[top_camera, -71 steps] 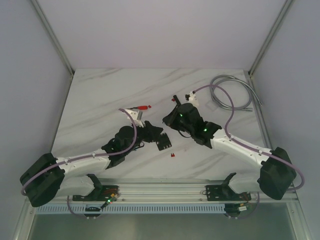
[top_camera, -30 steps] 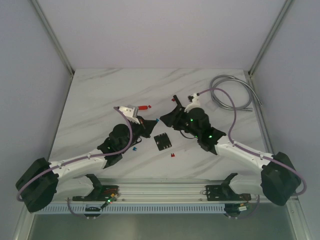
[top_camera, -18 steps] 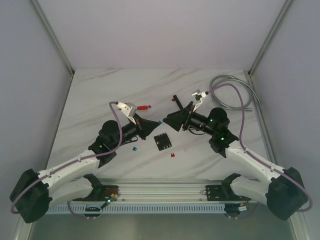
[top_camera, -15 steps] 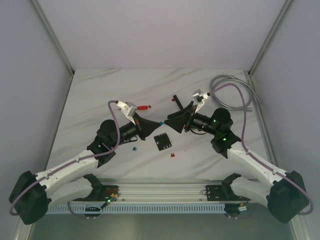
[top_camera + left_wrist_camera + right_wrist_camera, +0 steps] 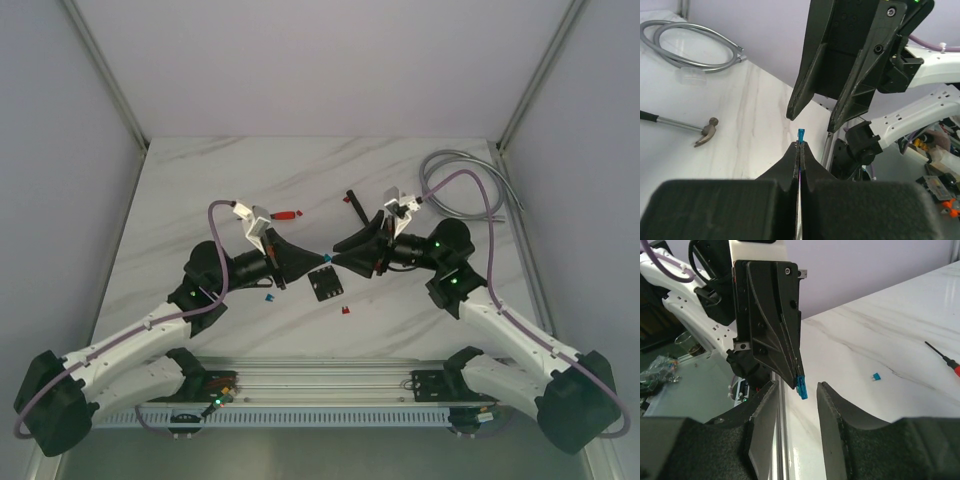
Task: Snap on the fuse box
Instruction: Pick up the fuse from the center of the board.
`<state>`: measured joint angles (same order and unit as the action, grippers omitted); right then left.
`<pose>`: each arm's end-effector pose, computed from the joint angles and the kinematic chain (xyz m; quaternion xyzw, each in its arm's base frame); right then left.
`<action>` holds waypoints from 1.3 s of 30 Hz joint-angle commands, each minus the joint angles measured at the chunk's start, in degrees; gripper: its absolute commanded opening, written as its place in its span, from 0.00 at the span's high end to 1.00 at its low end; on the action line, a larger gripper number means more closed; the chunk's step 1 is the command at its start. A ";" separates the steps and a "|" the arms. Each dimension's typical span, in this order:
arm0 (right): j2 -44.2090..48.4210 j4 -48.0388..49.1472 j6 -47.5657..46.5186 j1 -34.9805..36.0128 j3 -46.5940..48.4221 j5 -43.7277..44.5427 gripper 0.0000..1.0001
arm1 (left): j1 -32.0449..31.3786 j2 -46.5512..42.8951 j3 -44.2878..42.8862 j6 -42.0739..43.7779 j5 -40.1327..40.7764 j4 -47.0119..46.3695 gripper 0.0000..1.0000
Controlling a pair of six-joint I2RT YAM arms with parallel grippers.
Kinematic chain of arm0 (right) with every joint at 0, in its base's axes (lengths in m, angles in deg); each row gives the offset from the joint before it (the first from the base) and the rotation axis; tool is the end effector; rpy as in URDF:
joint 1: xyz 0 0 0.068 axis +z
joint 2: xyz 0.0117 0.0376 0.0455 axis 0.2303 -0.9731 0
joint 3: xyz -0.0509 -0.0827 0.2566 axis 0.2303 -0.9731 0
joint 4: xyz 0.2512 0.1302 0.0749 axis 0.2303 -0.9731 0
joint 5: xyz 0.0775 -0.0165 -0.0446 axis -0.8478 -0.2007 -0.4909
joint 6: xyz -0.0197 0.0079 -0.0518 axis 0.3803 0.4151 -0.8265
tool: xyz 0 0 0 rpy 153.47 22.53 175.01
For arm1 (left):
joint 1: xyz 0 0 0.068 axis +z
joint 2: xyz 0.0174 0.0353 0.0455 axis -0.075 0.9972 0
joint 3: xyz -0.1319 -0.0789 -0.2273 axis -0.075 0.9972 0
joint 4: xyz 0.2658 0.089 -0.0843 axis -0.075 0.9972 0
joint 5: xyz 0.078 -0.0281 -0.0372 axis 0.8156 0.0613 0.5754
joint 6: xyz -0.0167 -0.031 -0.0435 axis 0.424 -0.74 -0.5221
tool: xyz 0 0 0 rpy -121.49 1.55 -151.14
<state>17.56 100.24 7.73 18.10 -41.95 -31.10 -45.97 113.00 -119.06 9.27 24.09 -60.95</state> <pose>0.2011 0.1574 0.3183 -0.3608 0.5333 0.5676 0.5130 0.1753 -0.1787 0.2965 0.2310 0.5936 -0.5653 0.5241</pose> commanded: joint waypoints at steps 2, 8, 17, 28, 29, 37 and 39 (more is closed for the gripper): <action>-0.01 2.53 -1.81 -0.29 -0.05 -4.62 0.58 | 0.32 -0.82 -1.34 -1.67 -3.72 -4.65 1.00; -0.45 2.73 -1.77 -0.22 0.05 -6.51 0.63 | 0.27 0.11 -1.28 -2.98 -5.46 -6.83 1.00; -0.43 4.11 -0.61 -0.25 0.13 -7.63 0.69 | 0.25 1.40 -1.29 -3.82 -7.20 -8.76 1.00; -1.28 4.45 -0.19 -0.18 0.94 -9.83 0.75 | 0.19 2.10 -1.18 -4.61 -7.94 -10.38 1.00; -1.37 4.38 -0.12 -0.18 1.01 -9.99 0.75 | 0.15 2.10 -1.16 -4.67 -8.01 -10.52 1.00; -0.91 4.64 -0.08 0.03 1.02 -10.55 0.82 | 0.18 2.31 -1.10 -4.43 -8.84 -10.26 1.00; -0.80 4.79 -0.15 0.08 1.10 -10.81 0.83 | 0.16 2.47 -1.08 -4.46 -9.07 -10.30 1.00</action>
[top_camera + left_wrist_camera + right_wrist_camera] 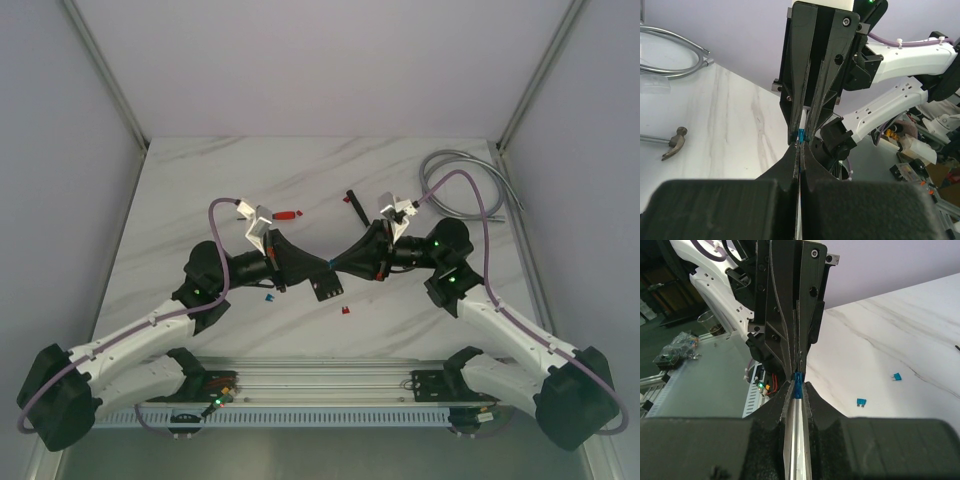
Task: Snap on the fuse box
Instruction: Pick up the fuse from the center of the board, then install the fuse at the fuse box base.
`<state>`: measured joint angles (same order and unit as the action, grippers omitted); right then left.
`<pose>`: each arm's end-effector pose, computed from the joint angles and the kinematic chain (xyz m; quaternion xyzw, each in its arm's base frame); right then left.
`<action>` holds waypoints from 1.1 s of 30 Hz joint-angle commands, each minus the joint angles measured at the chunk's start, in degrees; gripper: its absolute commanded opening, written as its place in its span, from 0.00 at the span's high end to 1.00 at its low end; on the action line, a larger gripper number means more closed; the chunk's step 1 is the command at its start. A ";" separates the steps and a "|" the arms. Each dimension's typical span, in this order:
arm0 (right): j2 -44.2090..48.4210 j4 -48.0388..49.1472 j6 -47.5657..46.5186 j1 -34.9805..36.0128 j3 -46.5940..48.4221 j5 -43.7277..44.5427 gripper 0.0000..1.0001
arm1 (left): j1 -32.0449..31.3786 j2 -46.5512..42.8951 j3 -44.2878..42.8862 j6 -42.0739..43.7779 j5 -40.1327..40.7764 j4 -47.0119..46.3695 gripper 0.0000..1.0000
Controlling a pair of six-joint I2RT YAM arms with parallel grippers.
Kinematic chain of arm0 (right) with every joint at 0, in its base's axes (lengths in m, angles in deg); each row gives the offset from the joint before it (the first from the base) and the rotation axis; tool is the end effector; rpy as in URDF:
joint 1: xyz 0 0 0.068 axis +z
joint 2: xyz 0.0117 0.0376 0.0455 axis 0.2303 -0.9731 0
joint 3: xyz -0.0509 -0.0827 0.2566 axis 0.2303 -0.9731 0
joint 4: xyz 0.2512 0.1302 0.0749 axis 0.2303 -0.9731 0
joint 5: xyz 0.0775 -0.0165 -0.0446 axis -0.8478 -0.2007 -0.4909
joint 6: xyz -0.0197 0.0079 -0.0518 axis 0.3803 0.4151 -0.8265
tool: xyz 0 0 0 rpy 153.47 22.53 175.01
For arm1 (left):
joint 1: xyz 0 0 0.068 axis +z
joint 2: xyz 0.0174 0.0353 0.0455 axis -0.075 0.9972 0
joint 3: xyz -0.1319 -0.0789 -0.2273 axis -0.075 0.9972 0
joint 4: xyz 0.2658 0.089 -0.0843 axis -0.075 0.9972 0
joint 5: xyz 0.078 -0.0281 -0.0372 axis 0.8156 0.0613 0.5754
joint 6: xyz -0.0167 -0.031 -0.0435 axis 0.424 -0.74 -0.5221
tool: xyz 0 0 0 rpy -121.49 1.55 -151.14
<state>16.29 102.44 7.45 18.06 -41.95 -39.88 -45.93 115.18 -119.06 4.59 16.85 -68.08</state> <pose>0.1985 0.1596 0.3155 -0.4170 0.5029 0.5888 0.4759 0.1736 -0.1826 0.3000 0.2592 0.5570 -0.6162 0.4928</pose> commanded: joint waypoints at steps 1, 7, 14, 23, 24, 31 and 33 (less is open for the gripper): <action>0.40 2.69 0.14 0.19 1.10 -2.19 0.84 | 0.08 0.32 -1.10 0.16 -1.90 -3.20 1.00; 0.51 0.73 -1.41 0.77 1.49 -2.20 0.99 | 0.15 0.33 -1.19 0.74 -0.58 -1.78 0.97; 1.53 -15.33 -9.79 2.59 3.74 9.83 1.00 | 1.11 -3.31 2.52 1.95 12.04 2.52 0.61; -0.89 -28.05 -12.69 9.14 6.17 38.44 1.00 | 5.54 -6.76 7.66 -0.38 29.66 12.22 0.29; -1.49 -28.99 -12.48 10.09 6.31 41.97 1.00 | 5.92 -6.83 8.38 -0.61 30.69 12.88 0.24; -7.42 -34.21 -9.70 17.11 8.58 63.48 1.00 | 7.13 -6.42 10.19 0.36 35.99 20.37 0.07; -10.16 -35.37 -9.40 19.19 9.89 68.22 1.00 | 7.30 -6.48 10.19 1.47 37.64 23.49 0.04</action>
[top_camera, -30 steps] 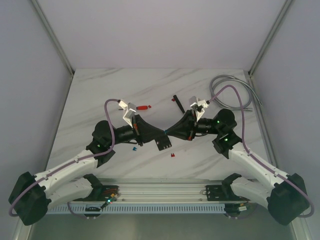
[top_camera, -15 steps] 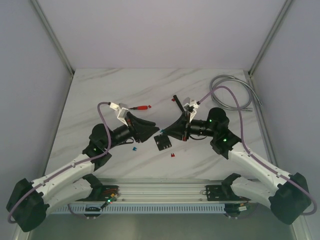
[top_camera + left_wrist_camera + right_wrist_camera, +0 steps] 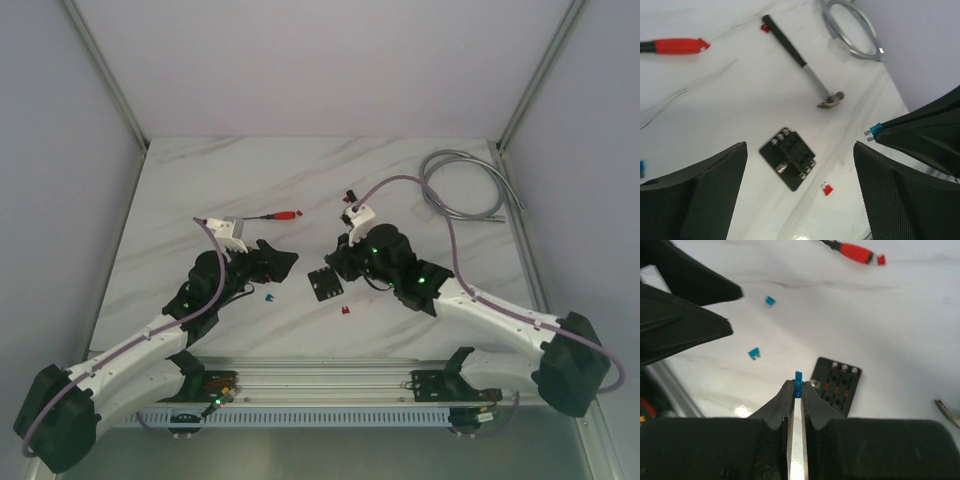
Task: Snap on the fuse box
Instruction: Install the fuse at the fuse box base.
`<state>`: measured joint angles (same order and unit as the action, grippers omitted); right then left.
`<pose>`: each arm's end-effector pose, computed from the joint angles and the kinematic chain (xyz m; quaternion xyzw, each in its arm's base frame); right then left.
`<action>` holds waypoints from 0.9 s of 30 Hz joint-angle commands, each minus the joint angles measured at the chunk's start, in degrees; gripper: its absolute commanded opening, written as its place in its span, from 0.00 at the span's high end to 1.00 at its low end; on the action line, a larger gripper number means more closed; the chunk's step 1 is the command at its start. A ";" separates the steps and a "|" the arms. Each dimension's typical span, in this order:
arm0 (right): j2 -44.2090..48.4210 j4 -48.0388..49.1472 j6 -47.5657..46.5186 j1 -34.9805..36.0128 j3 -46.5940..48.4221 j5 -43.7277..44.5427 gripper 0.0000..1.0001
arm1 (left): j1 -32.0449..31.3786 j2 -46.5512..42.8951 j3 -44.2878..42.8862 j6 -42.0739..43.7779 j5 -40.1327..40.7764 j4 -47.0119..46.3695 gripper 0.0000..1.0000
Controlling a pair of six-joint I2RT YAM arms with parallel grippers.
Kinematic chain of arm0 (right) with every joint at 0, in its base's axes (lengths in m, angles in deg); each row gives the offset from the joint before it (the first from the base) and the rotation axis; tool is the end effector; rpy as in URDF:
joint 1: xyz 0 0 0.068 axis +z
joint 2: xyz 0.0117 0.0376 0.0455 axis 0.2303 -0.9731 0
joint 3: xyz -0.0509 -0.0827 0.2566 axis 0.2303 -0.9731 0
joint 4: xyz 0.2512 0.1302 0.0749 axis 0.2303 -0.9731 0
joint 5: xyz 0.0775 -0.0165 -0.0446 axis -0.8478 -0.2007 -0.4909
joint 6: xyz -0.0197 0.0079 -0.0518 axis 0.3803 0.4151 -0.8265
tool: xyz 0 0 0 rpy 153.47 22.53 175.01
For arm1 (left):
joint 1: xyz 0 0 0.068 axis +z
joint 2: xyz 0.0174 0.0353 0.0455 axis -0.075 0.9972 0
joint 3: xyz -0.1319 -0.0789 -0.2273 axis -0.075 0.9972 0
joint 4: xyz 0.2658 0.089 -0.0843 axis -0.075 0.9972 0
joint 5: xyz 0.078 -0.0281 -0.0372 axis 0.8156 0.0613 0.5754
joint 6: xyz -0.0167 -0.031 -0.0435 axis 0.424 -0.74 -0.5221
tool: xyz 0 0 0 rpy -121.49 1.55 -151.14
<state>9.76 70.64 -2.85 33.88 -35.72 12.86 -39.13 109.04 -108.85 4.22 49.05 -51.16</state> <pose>0.1987 0.2202 0.2711 -0.2495 0.7577 0.3439 0.4953 0.1914 -0.1341 0.2247 -0.0023 0.7308 -0.4040 0.5502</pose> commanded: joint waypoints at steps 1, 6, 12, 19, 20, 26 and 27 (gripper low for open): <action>-5.16 -4.10 1.05 4.48 4.23 18.01 1.00 | 0.54 -0.48 0.24 2.15 5.95 7.70 0.03; -11.98 -5.27 1.83 8.36 6.89 26.11 1.00 | 0.79 -2.51 2.93 2.97 8.93 11.33 0.00; -19.87 -6.96 3.36 9.92 10.62 29.93 1.00 | 0.99 -6.28 5.78 5.09 13.96 13.45 0.00; -26.26 -6.52 3.94 11.66 12.32 34.57 1.00 | 1.10 -11.96 4.74 5.15 20.09 19.72 0.00; -26.78 -6.30 4.12 11.76 12.32 34.45 1.00 | 1.04 -12.30 4.71 4.91 20.88 20.23 0.00; -29.13 -6.35 5.83 12.43 12.79 35.26 1.00 | 1.04 -12.46 4.61 4.69 21.69 20.81 0.00; -29.54 -6.28 5.92 12.41 12.80 35.47 1.00 | 1.07 -12.38 4.52 4.66 21.85 20.90 0.00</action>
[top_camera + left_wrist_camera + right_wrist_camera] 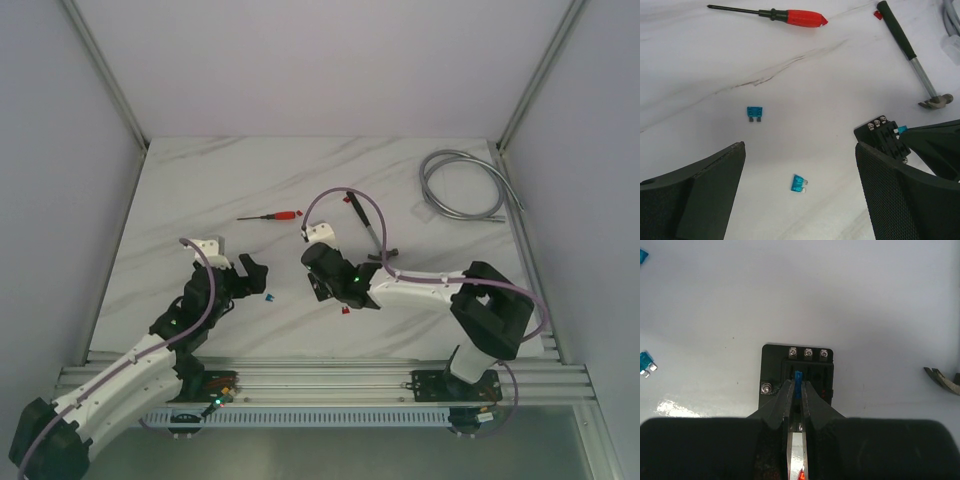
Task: Snap on the fuse box
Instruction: Install the fuse at the fuse box base.
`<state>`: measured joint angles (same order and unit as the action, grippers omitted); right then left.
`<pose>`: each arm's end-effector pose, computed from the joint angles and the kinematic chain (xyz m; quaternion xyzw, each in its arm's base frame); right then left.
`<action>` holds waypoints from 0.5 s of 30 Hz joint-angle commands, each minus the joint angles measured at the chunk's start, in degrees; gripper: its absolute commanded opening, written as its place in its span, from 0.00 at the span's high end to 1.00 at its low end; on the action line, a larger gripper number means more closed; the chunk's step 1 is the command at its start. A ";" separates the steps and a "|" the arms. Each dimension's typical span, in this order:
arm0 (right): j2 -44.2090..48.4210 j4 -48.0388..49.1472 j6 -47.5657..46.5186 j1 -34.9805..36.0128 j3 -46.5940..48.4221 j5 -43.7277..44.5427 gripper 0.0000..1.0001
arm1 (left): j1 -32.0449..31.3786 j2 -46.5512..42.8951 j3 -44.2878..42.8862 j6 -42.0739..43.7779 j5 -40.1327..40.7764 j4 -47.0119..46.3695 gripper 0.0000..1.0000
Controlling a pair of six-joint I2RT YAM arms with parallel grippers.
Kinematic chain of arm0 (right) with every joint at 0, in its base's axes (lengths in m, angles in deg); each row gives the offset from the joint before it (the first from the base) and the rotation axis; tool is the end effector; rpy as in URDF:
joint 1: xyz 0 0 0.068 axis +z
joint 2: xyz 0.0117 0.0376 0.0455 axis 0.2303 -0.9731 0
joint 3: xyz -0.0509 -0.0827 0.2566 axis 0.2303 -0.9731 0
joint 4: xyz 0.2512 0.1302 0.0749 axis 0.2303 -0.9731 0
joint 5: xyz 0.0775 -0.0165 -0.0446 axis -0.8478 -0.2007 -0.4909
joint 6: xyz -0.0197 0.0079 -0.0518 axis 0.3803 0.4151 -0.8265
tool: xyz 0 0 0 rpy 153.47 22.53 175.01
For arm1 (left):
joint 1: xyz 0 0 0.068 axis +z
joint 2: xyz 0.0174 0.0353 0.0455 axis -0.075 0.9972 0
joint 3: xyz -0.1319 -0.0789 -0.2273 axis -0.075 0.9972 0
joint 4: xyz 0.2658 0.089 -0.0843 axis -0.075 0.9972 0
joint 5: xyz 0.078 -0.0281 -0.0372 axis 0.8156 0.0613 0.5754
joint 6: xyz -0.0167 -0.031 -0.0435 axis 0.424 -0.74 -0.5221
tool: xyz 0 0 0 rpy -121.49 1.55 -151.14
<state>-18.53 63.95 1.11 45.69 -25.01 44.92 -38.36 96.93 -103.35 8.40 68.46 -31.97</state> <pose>0.2052 0.3084 0.1737 -0.2120 0.8624 0.0963 0.4494 0.1695 -0.1000 0.1925 -0.0815 0.7926 -0.2173 0.5639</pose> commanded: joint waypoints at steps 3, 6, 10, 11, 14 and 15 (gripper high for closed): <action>-1.99 0.38 2.26 0.63 2.39 3.58 1.00 | 0.31 -0.28 -0.99 0.48 2.75 1.83 0.00; -2.72 0.47 2.35 0.64 2.85 3.38 1.00 | 0.31 -0.26 -0.90 0.47 3.09 1.79 0.00; -4.09 0.55 2.60 0.59 3.44 3.06 1.00 | 0.31 -0.29 -0.79 0.40 3.67 1.81 0.00; -4.52 0.59 2.68 0.60 3.56 3.05 1.00 | 0.29 -0.29 -0.77 0.40 3.79 1.84 0.00; -5.02 0.42 2.79 0.61 3.74 3.03 1.00 | 0.31 -0.16 -0.78 0.38 3.92 1.88 0.00; -5.17 0.21 2.79 0.66 3.84 3.13 1.00 | 0.25 -0.20 -0.77 0.39 3.92 1.85 0.00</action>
<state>-22.55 63.98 2.62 45.95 -23.39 45.99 -38.36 97.00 -103.35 8.35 70.99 -31.18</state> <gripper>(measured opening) 0.132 0.998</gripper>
